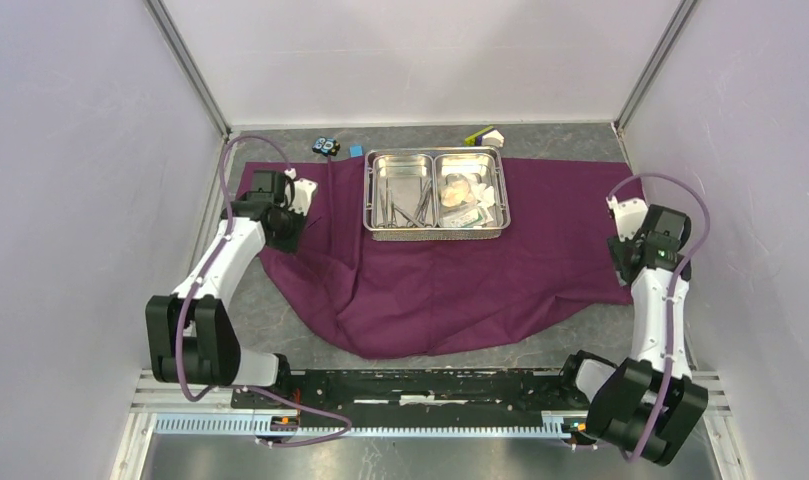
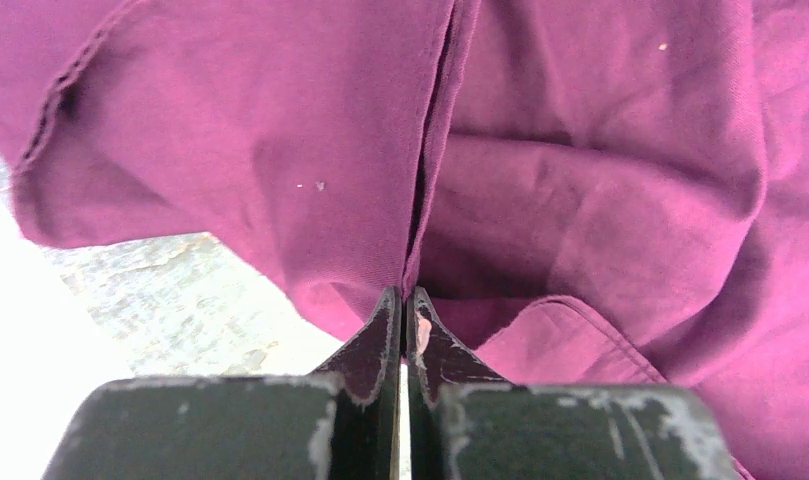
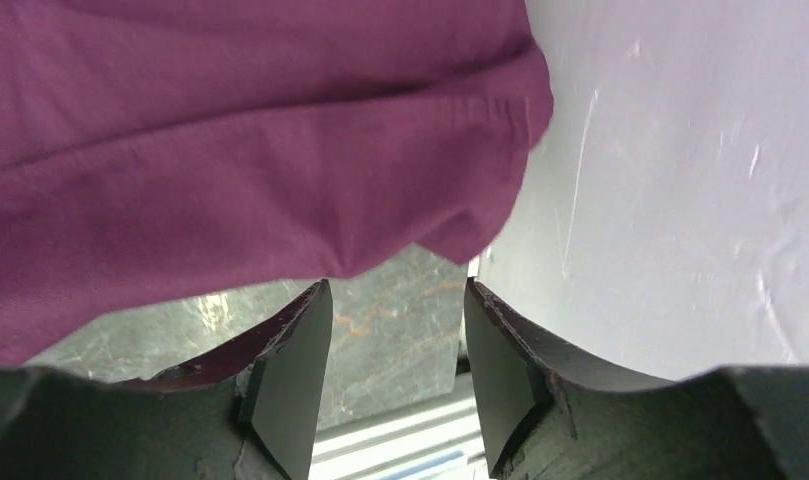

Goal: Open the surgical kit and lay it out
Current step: Open the surgical kit at the center of the board.

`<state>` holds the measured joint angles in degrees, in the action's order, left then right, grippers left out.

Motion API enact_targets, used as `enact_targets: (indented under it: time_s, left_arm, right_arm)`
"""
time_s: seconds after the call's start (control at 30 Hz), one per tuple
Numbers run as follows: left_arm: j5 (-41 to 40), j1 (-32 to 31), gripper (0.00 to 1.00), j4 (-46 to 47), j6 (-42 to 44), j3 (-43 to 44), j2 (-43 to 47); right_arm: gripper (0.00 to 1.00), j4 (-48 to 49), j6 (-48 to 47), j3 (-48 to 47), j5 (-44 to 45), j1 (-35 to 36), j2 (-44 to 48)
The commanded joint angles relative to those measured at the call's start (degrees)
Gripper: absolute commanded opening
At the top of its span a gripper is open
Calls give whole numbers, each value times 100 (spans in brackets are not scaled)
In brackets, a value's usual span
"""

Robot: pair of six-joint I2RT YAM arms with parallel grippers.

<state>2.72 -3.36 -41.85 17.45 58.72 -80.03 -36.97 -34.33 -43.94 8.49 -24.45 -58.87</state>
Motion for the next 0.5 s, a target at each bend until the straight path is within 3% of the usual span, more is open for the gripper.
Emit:
enact_targets:
  time_s: [0.0, 0.2, 0.47]
  left_arm:
    - [-466, 9, 2, -61, 302, 8, 316]
    - [-344, 6, 2, -76, 211, 202, 274]
    - [-509, 10, 2, -113, -21, 346, 25]
  right_arm:
    - [62, 22, 231, -546, -952, 8, -708]
    - [69, 705, 26, -817, -428, 15, -1649]
    - [79, 385, -531, -1693, -429, -265, -2463]
